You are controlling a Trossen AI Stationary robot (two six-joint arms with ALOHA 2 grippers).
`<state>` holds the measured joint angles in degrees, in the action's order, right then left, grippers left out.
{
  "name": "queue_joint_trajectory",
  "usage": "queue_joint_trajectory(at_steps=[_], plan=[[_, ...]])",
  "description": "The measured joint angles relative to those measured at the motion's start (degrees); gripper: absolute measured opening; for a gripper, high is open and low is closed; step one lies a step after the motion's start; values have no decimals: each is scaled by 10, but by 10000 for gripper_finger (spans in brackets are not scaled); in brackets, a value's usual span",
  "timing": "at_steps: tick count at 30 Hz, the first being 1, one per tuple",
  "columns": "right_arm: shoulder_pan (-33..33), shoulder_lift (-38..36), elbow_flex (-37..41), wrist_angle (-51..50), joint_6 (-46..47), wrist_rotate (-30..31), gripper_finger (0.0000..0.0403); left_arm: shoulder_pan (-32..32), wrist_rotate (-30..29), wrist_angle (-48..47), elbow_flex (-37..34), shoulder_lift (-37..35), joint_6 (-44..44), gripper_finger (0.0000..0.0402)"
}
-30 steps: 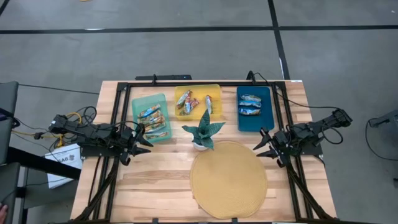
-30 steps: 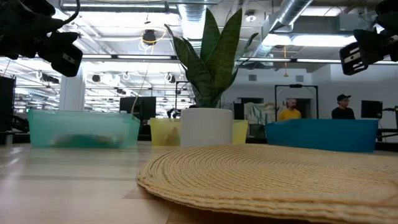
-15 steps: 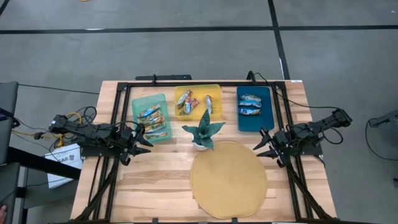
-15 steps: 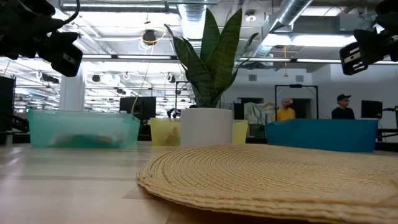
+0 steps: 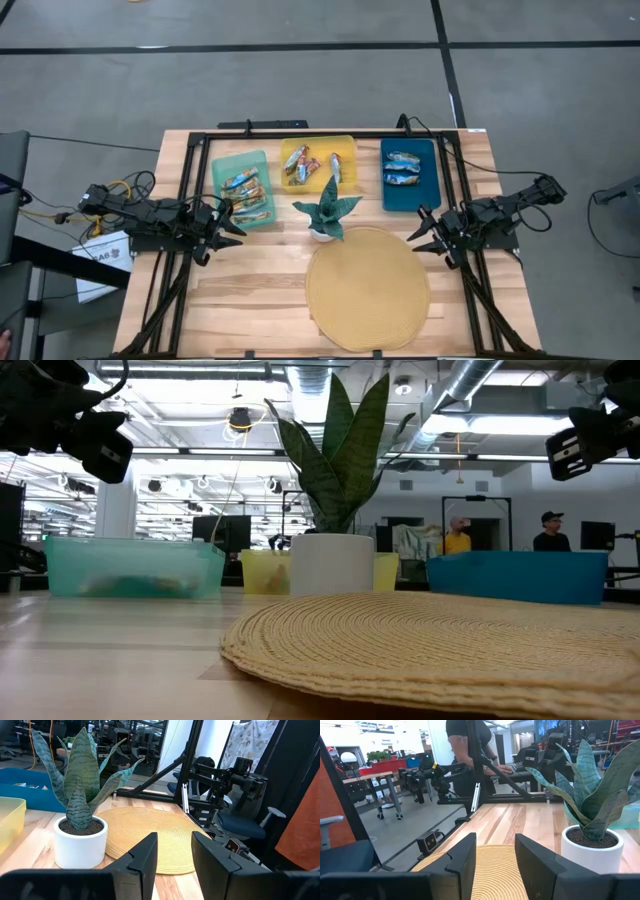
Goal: Pick and place Granola Bars by type
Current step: Return to Home Position
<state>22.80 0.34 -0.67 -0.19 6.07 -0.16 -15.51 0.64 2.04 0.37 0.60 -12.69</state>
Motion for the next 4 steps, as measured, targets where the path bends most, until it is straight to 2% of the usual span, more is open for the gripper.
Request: queue_joint_trajectory(at_steps=[4], plan=[[0,0,0,0,0,0,128,0,0,0,0,0,0,112]])
